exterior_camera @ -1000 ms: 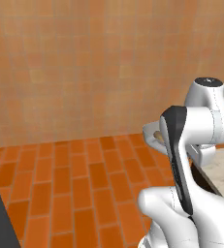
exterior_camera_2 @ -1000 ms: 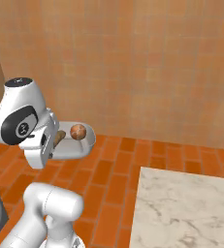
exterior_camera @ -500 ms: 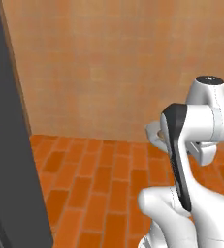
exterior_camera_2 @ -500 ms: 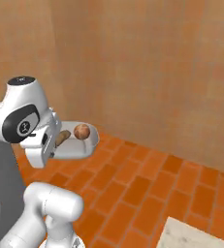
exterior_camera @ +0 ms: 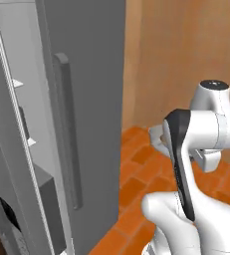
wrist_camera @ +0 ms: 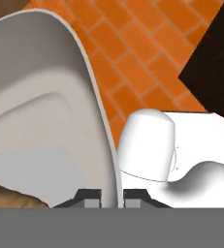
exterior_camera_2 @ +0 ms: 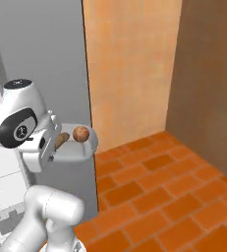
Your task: Take the meat container that has the steak and place it on the second highest rack of the freezer. Then take the vegetable container that has the onion and sweet potato and place it on the highest rack of the freezer.
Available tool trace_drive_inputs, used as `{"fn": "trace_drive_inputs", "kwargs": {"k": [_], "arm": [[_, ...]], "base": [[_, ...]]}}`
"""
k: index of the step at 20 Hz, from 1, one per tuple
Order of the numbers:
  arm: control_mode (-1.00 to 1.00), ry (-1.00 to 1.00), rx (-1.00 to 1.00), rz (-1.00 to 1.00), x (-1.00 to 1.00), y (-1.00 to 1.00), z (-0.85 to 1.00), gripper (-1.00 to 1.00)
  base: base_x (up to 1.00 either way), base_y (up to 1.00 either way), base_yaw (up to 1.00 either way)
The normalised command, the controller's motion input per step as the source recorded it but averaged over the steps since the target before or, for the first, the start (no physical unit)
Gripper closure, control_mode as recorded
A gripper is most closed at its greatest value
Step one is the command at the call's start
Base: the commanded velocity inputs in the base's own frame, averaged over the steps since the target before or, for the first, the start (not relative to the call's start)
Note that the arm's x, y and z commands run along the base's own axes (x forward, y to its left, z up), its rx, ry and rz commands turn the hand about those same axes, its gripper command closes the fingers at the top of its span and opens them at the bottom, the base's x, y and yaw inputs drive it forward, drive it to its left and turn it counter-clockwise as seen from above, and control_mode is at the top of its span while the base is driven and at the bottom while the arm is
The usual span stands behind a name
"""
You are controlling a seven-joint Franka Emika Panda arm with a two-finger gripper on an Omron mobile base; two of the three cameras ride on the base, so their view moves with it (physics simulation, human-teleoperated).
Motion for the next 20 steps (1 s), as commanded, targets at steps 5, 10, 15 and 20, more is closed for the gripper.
{"fn": "trace_drive_inputs", "kwargs": {"k": [5,10,15,20], "arm": [[1.0,0.0,0.0,0.0,0.0,0.0,0.0,1.0],[1.0,0.0,0.0,0.0,0.0,0.0,0.0,1.0],[1.0,0.0,0.0,0.0,0.0,0.0,0.0,1.0],[1.0,0.0,0.0,0.0,0.0,0.0,0.0,1.0]], "base": [[0.09,-0.21,0.84],[0.27,-0.24,0.83],[0.43,-0.24,0.8],[0.53,-0.29,0.59]]}}
